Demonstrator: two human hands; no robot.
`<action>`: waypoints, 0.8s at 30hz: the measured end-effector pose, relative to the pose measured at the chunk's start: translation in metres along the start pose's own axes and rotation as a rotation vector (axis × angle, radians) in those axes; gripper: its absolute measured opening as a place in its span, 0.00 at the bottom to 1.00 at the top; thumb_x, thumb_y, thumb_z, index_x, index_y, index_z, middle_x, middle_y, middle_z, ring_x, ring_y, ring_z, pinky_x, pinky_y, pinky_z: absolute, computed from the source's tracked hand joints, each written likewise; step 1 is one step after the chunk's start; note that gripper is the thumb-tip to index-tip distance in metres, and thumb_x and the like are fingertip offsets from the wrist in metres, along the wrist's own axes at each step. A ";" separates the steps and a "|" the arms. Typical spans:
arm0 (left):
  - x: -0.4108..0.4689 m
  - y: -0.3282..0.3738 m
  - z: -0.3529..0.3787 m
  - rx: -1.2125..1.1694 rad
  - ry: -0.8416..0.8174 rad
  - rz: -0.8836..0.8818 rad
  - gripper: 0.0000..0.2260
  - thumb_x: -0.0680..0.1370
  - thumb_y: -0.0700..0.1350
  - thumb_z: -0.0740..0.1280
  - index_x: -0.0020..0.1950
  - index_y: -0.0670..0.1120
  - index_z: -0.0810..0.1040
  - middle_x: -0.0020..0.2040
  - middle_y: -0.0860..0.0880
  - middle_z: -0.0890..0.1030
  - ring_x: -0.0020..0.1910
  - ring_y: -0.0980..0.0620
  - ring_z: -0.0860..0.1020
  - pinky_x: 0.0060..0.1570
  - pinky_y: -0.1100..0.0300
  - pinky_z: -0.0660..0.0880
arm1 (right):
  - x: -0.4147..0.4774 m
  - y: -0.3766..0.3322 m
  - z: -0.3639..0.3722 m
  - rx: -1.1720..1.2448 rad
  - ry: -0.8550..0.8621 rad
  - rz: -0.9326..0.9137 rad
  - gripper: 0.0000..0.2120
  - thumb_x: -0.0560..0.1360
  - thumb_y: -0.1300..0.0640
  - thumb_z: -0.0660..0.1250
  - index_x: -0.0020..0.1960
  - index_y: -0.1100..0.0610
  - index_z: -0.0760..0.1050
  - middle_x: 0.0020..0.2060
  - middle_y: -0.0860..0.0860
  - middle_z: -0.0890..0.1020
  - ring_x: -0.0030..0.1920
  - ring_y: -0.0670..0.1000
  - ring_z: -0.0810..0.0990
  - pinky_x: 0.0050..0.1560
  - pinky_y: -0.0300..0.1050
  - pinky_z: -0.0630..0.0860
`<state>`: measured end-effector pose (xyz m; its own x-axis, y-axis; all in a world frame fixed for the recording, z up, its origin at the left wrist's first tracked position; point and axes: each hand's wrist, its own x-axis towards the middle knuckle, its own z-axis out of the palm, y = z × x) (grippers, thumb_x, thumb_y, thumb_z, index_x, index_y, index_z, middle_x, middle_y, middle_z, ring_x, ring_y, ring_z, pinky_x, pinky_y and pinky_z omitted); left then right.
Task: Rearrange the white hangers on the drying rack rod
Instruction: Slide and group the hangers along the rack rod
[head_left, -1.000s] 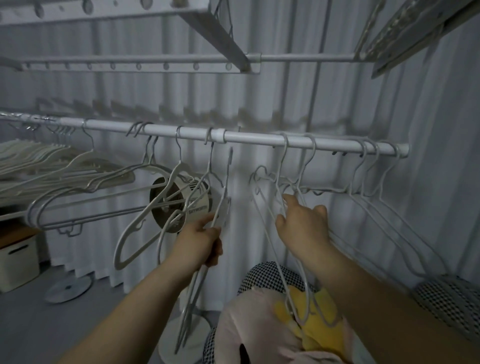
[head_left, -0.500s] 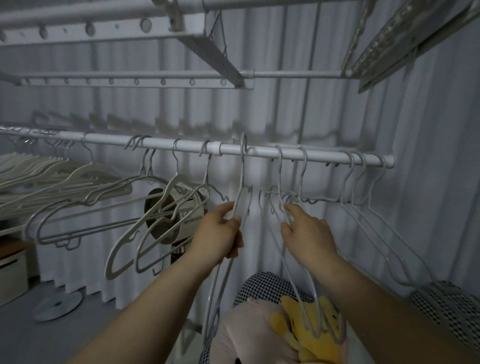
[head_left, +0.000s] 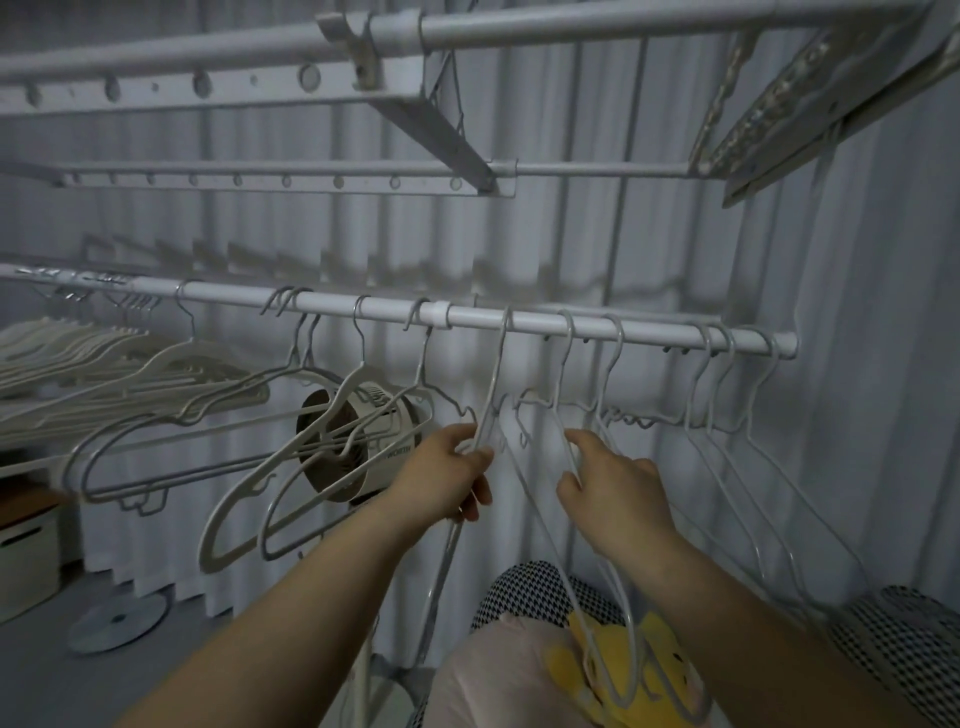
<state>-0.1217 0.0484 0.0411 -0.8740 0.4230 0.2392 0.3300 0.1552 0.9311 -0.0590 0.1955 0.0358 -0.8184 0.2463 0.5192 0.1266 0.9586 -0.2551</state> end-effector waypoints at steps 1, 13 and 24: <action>-0.001 0.001 -0.001 0.032 -0.013 0.013 0.20 0.79 0.43 0.59 0.71 0.43 0.63 0.23 0.51 0.76 0.17 0.61 0.71 0.18 0.70 0.67 | 0.001 0.001 0.000 0.002 0.000 0.000 0.22 0.78 0.56 0.53 0.71 0.52 0.57 0.31 0.46 0.72 0.48 0.54 0.78 0.64 0.44 0.61; -0.032 0.005 -0.053 0.777 0.587 0.385 0.14 0.76 0.45 0.63 0.60 0.44 0.76 0.58 0.43 0.78 0.58 0.44 0.73 0.51 0.57 0.67 | 0.003 0.011 -0.004 -0.003 0.091 0.008 0.20 0.77 0.55 0.55 0.68 0.52 0.62 0.50 0.52 0.80 0.54 0.53 0.76 0.58 0.43 0.59; -0.033 -0.035 -0.083 0.911 0.429 -0.023 0.11 0.78 0.45 0.58 0.58 0.45 0.75 0.48 0.45 0.81 0.43 0.46 0.78 0.38 0.59 0.68 | 0.004 0.001 0.005 -0.047 0.107 -0.015 0.19 0.77 0.55 0.54 0.68 0.51 0.63 0.44 0.50 0.81 0.49 0.52 0.77 0.57 0.42 0.56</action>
<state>-0.1341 -0.0456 0.0235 -0.8791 0.0821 0.4695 0.3016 0.8586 0.4146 -0.0654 0.1966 0.0337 -0.7559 0.2438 0.6076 0.1432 0.9672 -0.2099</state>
